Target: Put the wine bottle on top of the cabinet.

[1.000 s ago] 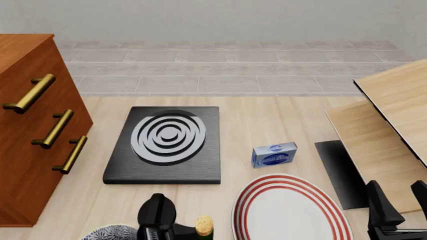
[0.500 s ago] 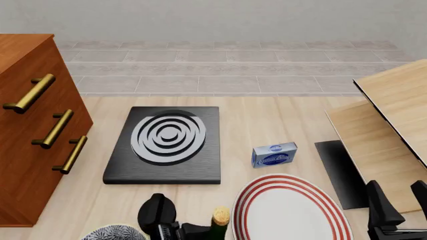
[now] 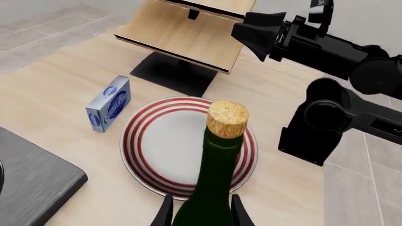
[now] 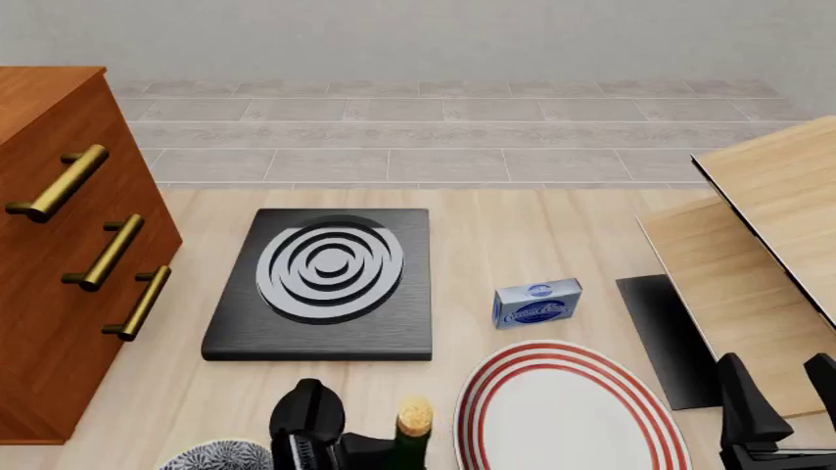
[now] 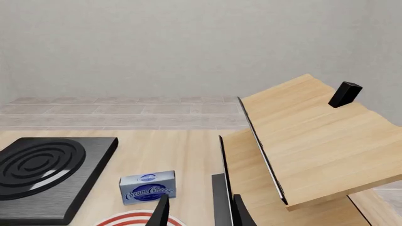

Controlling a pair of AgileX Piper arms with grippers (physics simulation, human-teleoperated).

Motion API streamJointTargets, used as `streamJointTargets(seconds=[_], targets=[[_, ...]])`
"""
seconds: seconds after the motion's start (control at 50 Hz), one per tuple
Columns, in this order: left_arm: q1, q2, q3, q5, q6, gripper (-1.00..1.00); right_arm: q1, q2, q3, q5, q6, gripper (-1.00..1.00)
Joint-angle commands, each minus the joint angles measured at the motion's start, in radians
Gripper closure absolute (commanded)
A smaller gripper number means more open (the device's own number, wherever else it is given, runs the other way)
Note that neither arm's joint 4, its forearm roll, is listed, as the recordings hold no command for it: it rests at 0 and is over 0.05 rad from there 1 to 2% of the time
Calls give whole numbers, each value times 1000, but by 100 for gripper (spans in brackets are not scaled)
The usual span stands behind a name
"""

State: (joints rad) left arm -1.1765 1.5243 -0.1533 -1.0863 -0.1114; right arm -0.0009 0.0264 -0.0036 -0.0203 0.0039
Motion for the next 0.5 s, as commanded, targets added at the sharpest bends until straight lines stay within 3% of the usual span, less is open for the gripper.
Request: streamJointTargets(seconds=[0.02,0.5], targets=[[22,-164,5,116,31,100,0,0,0,0,0,-100],[55,-402,-16,322,51,100,0,0,0,0,0,-100]])
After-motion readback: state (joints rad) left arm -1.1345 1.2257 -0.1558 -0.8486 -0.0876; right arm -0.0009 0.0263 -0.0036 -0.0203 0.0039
